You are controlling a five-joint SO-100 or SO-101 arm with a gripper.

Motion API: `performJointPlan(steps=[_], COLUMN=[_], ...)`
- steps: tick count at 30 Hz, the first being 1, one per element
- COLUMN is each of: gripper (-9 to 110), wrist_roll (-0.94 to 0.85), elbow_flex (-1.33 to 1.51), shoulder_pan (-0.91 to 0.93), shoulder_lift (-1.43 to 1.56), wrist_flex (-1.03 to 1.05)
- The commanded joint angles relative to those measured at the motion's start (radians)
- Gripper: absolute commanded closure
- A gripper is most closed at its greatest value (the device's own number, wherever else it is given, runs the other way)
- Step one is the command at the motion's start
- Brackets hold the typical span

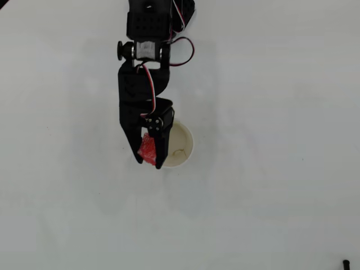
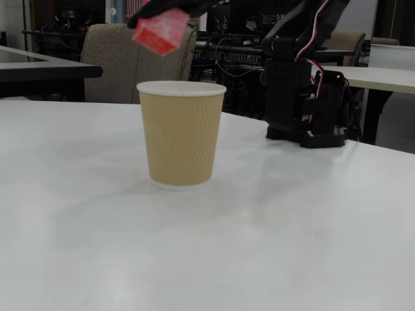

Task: Grasp a red cube and put it in the cup.

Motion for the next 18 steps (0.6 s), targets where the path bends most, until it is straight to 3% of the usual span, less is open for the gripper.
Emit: performJointPlan(steps=[1, 18], gripper=[95, 95], wrist_roll=[0.008, 0.011], elbow_flex=[-0.005, 0.067], shoulder_pan=[-0.034, -0.112], shoulder_lift=[0.077, 0.193], wrist_flex=[0.009, 0.021])
